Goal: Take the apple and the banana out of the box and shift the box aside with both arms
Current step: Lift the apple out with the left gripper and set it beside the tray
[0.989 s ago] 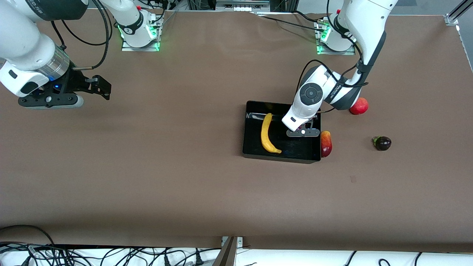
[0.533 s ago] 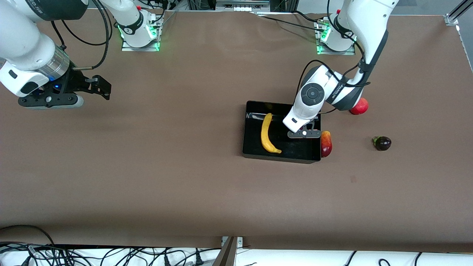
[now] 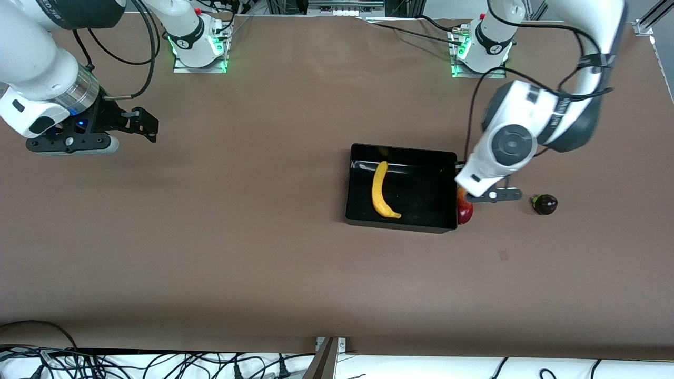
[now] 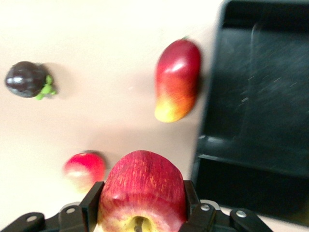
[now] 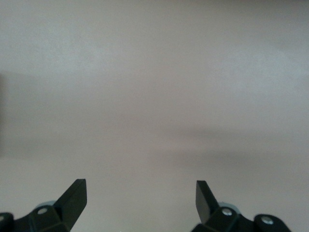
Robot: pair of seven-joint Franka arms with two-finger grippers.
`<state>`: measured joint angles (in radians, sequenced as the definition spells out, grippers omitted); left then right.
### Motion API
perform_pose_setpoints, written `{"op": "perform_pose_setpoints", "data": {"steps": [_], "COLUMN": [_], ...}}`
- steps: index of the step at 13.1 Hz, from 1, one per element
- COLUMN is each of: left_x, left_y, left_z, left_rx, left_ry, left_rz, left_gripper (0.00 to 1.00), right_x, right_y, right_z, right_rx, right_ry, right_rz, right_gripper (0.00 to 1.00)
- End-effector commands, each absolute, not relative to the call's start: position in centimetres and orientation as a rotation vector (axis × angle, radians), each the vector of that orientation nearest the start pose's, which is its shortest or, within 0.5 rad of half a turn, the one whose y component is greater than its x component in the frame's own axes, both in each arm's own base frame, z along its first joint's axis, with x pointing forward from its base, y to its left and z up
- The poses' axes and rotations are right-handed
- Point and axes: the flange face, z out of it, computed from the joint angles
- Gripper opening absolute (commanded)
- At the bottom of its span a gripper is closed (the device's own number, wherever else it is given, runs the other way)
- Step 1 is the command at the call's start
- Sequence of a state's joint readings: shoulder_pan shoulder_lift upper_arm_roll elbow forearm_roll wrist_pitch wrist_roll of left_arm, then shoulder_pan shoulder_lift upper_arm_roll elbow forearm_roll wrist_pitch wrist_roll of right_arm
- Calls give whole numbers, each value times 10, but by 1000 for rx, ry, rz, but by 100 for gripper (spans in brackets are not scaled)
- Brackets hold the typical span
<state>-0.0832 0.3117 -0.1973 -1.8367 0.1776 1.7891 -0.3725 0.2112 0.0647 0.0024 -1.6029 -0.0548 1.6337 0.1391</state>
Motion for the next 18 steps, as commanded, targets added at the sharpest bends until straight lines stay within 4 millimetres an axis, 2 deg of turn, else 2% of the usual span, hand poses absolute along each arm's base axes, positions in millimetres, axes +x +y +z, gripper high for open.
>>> {"op": "perform_pose_setpoints", "data": {"steps": [1,2,5,6,8,9,10,11,12,13,14,16,17,18], "left_x": [564,554,516,512,509,508,509,513,517,528,539,573,584,596], "left_y": [-64,-47,-51,-52,-59,-59,-59,-59,-59,-59,-67,-91,-124,-156], "left_z": [299,278,232,221,209,205,205,211,224,247,271,333,362,382], "left_rx": [-2953,-2984,-3048,-3064,-3070,-3071,-3072,-3073,-3071,-3072,-3064,-3048,-3061,-3116], "left_ry": [72,106,120,124,105,103,98,99,94,91,104,91,104,89], "left_rz": [470,454,320,276,282,291,292,270,242,178,172,208,242,289], "left_gripper": [23,24,26,27,38,58,94,100,100,100,100,100,100,100], "right_x": [565,565,564,564,565,565,564,565,565,564,564,564,564,564], "right_y": [117,117,119,118,118,118,120,118,118,120,121,122,122,122], "right_z": [584,584,585,584,584,584,584,584,584,584,584,584,584,584], "right_rx": [-3198,-3198,-3198,-3198,-3199,-3198,-3199,-3199,-3199,-3199,-3199,-3198,-3198,-3198], "right_ry": [-126,-124,-129,-126,-129,-129,-134,-129,-129,-134,-139,-139,-139,-139], "right_rz": [30,30,28,30,28,28,27,25,25,25,27,25,25,25], "right_gripper": [100,100,100,100,100,100,100,100,100,100,100,100,100,100]}}
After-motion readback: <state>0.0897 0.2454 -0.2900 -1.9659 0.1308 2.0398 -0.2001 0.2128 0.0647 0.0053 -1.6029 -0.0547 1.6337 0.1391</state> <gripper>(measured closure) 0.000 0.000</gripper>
